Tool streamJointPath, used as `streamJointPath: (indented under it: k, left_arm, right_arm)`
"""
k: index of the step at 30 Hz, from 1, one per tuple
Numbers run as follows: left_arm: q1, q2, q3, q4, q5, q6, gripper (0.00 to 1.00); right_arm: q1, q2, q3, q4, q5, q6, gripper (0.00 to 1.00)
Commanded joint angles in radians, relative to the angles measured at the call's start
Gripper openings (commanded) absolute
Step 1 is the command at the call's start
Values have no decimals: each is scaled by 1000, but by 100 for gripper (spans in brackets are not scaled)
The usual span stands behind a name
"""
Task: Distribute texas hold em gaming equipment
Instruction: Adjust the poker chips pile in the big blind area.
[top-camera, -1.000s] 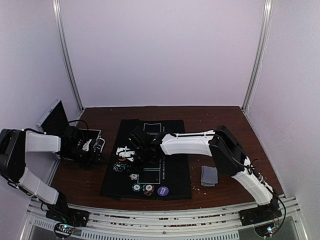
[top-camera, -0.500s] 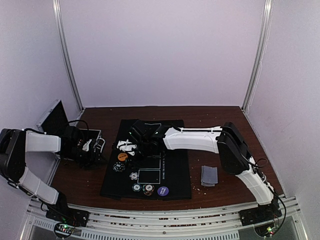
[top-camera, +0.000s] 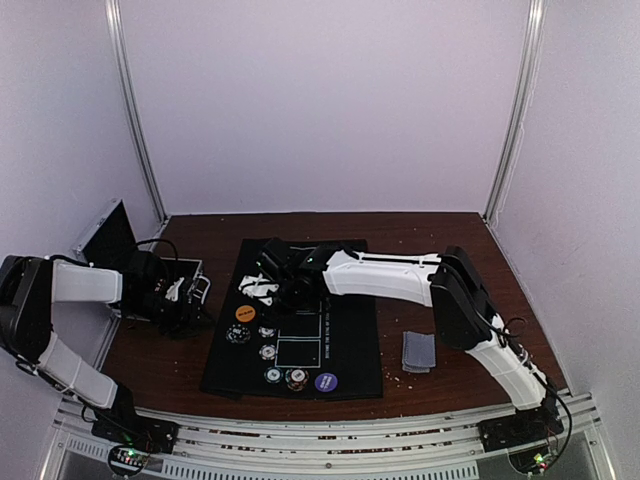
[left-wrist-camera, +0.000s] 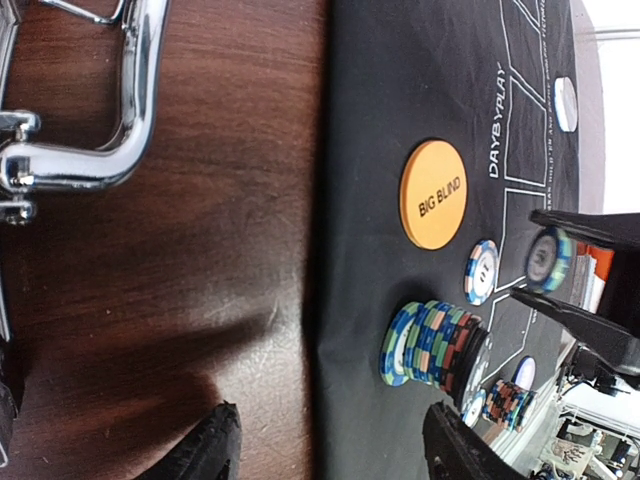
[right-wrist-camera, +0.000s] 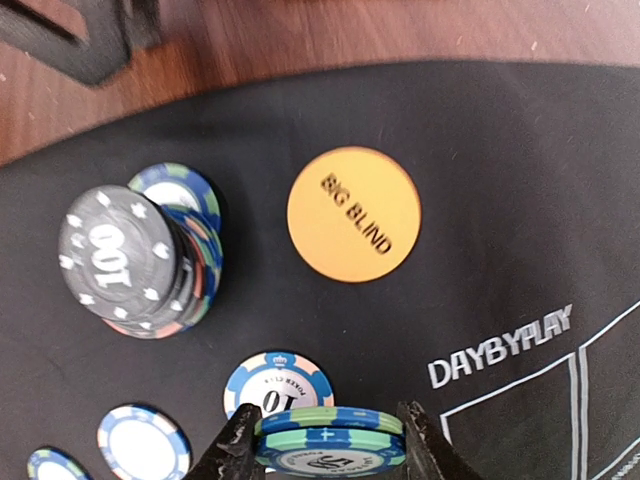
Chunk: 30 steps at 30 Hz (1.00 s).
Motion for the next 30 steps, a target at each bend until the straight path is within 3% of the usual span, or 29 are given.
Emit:
streamJointPath:
  k: [1,7,15,22,30]
  left_arm:
    - [-7,7,20,1,12,16,65]
    - [-6,16,22,0,13,17,65]
    - [-6,13,19,0,12,19,65]
    - [-6,1,16,0,9,19,65]
    - [-6,-10,13,-5,0,19,65]
  right_arm:
    - [3,39,29,-37,22,22,40]
    - [16,58,31,-38,16,23,49]
    - [24,53,67,-41,13,29,71]
    - [8,-32,48,-2,-7,102,73]
    - [-27,-179,-118,36,14,273,69]
